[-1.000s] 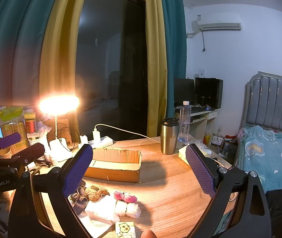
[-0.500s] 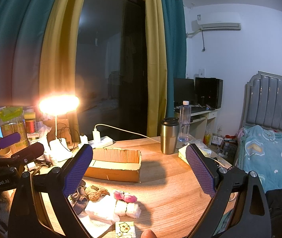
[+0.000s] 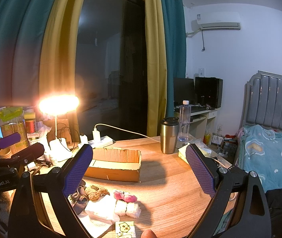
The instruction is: Organize soft objects
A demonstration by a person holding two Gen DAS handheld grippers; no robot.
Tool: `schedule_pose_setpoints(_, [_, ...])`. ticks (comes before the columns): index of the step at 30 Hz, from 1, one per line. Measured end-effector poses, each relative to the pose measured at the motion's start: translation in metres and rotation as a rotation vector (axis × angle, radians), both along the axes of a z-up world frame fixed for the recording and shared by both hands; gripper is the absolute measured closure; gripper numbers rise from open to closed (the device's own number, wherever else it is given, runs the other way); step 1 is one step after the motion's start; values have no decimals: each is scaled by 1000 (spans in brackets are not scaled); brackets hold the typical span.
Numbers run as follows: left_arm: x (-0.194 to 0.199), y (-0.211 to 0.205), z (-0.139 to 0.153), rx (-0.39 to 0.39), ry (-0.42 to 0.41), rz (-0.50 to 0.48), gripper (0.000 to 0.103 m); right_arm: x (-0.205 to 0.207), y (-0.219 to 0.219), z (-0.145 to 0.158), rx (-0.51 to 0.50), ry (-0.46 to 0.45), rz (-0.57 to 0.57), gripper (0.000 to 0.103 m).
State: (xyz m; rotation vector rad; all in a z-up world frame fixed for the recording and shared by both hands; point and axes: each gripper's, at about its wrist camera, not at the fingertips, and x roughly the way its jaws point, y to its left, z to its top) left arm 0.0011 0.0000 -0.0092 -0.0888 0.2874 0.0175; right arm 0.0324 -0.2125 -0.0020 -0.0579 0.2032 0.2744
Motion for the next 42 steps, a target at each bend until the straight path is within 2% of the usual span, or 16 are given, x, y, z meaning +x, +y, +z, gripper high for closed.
schedule_pose_setpoints(5, [3,1,-6,-4,13,1,4,4,-1,-7,-10,29,1,7])
schedule_pose_setpoints(11, [19,5,-31,-20,81,-3,4,17,3,-28,-28,99,15,7])
schedule_pose_setpoints(23, [53,11,-104,-49,257,-3,4,56,17,-100,-108,298,37,7])
schedule_pose_setpoints(31, [56,20,-146,-60,358,29,4,64,24,-148,-148,408,63,7])
schedule_pose_setpoints(34, [57,19,-160,-36,385,45,4,65,26,-161,-159,441,77,7])
schedule_pose_setpoints(42, [69,20,-169,-13,417,53,5,69,19,-186,-168,529,95,7])
